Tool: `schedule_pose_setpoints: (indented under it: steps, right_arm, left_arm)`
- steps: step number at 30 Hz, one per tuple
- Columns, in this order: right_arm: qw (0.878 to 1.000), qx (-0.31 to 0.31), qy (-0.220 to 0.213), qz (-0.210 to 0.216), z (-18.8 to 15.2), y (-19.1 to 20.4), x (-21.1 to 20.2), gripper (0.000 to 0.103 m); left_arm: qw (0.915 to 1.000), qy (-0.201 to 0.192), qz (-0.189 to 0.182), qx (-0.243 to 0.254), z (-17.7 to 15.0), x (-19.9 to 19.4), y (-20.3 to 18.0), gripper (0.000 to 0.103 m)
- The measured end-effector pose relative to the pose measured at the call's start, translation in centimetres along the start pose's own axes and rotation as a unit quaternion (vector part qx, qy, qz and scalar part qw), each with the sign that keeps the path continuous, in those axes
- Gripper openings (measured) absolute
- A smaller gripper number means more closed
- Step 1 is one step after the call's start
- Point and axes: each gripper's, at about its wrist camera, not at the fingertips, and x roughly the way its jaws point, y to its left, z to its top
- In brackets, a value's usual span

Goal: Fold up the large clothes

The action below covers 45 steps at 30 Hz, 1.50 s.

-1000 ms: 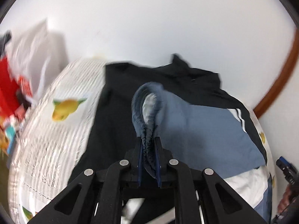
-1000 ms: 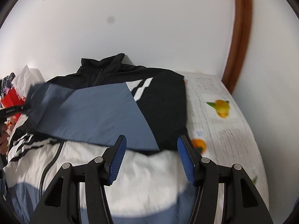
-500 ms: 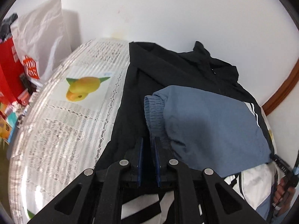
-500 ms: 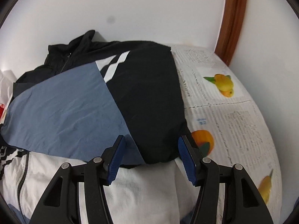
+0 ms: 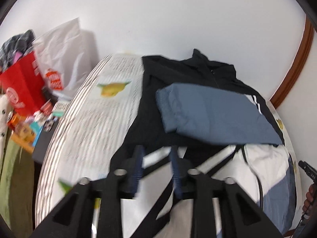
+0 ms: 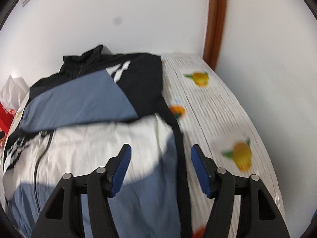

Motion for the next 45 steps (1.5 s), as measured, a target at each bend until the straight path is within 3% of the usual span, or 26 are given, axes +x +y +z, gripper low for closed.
schedule_pose_setpoints:
  steps: [7, 16, 20, 25, 27, 29, 30, 31, 32, 36, 45]
  right_arm:
    - [1.000, 0.011, 0.022, 0.001, -6.4, -2.8, -1.6, 0.070]
    - [0.999, 0.016, 0.045, 0.012, -11.2, -3.0, -1.1, 0.073]
    - [0.999, 0.000, 0.040, 0.004, -13.0, -1.9, -1.0, 0.073]
    - [1.000, -0.002, 0.018, 0.001, -14.0, -1.1, -1.6, 0.065]
    - [1.000, -0.008, 0.010, 0.000, -14.2, -0.6, -1.8, 0.053]
    - [1.000, -0.017, 0.010, 0.002, -14.2, -0.1, -2.1, 0.031]
    - [1.000, -0.023, 0.012, 0.006, -14.1, 0.3, -2.2, 0.010]
    - [0.999, -0.027, 0.016, 0.013, -14.0, 0.6, -2.3, 0.007]
    - [0.999, -0.030, 0.017, 0.013, -14.0, 0.9, -2.5, 0.006]
    - [0.998, -0.048, -0.020, 0.021, -13.9, 1.4, -4.9, 0.004]
    - [0.982, -0.017, -0.158, 0.099, -11.7, -0.4, -15.3, 0.003]
  left_arm:
    - [0.9991, 0.036, -0.004, -0.021, -6.0, -2.2, 2.9, 0.053]
    - [0.9974, 0.070, -0.016, -0.007, -12.3, -2.9, 2.8, 0.057]
    - [0.9981, 0.057, -0.001, 0.025, -13.8, -3.6, 1.5, 0.058]
    - [0.9977, 0.044, 0.021, 0.047, -15.2, -3.9, 0.2, 0.057]
    - [0.9977, 0.039, 0.028, 0.048, -15.4, -4.0, 0.1, 0.051]
    - [0.9982, 0.038, 0.022, 0.040, -15.4, -4.1, 0.2, 0.037]
    - [0.9985, 0.039, 0.018, 0.035, -15.4, -4.2, 0.2, 0.033]
    - [0.9986, 0.042, 0.009, 0.031, -15.3, -4.2, 0.3, 0.022]
    - [0.9986, 0.044, 0.001, 0.028, -15.3, -4.3, 0.4, 0.015]
    - [0.9993, 0.025, -0.016, 0.024, -15.0, -6.0, 0.5, 0.011]
    - [0.9925, -0.088, -0.073, 0.043, -12.2, -14.3, 0.8, 0.009]
